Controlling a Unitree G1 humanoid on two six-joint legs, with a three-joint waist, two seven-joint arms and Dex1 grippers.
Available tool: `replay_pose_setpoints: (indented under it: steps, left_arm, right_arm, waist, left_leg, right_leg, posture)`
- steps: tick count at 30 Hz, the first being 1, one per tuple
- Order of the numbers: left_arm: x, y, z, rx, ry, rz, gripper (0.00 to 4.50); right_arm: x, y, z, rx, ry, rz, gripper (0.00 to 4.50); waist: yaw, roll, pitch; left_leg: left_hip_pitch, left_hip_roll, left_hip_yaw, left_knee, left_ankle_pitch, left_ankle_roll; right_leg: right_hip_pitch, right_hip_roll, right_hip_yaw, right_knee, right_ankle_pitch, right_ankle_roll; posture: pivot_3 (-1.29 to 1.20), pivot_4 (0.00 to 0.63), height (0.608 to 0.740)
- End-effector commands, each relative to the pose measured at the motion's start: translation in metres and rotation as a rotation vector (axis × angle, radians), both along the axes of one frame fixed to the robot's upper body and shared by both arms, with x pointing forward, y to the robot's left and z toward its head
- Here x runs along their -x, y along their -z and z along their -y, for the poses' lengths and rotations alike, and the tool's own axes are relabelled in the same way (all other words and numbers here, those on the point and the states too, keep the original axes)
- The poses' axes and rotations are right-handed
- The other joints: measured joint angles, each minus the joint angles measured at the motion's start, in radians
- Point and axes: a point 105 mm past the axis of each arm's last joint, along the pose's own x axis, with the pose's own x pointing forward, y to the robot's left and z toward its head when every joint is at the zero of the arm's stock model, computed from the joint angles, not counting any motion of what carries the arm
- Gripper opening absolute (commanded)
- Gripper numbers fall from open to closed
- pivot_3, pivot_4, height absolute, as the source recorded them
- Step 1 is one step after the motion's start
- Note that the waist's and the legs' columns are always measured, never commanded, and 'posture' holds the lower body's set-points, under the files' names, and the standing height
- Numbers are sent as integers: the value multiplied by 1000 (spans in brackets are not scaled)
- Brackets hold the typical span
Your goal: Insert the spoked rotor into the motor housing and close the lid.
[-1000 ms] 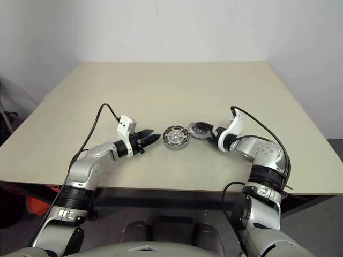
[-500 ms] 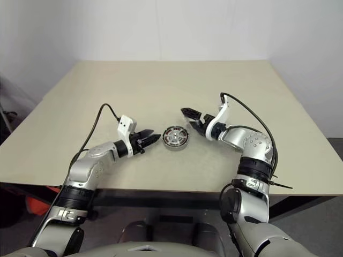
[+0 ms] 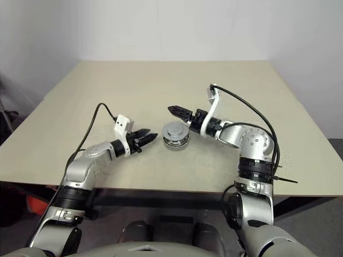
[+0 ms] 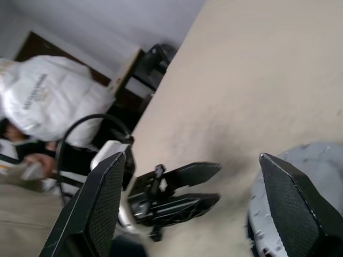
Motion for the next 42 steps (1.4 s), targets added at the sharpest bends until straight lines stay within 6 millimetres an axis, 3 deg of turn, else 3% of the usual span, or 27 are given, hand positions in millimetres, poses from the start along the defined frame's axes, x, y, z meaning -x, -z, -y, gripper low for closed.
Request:
replay_pose_setpoints:
  steps: [1,5,13,19,28,42]
  left_arm:
    - [-3,-19,-7,15,-20,70,2400]
    - [-3,-19,-11,13,-32,73,2400]
    - [-1,-21,-18,10,-52,86,2400]
    - [2,-26,-21,13,-45,126,2400]
    - [3,-32,-21,36,-37,170,2400]
    - [4,-29,-22,32,-37,174,2400]
  right_arm:
    - [0,-9,-5,71,-6,155,4494]
    - [-1,0,-10,185,-8,283,4494]
    - [6,11,-10,291,-97,378,4494]
    - [6,10,13,421,-179,479,4494]
    - [-8,33,55,718,-191,546,4494]
    - [-17,42,77,808,-153,538,4494]
  waist:
    - [-1,0,0]
    - [-2,0,0]
    - [-4,0,0]
    - [-3,-1,0]
    - [-5,-1,0]
    - [-6,-1,0]
  left_leg:
    - [0,0,0,0,0,0]
    - [-1,0,0,0,0,0]
    - [0,0,0,0,-2,3]
    - [-1,0,0,1,-2,4]
    - [-1,0,0,2,-3,5]
    - [-1,0,0,2,-4,7]
  right_leg:
    - [0,0,0,0,0,0]
    - [0,0,0,0,0,0]
    - [0,0,0,0,0,0]
    - [0,0,0,0,0,0]
    - [3,0,0,0,0,0]
    - [3,0,0,0,0,0]
  posture:
    - [0,0,740]
    - [0,0,740]
    - [0,0,740]
    - [0,0,740]
    - [0,0,740]
    - [0,0,740]
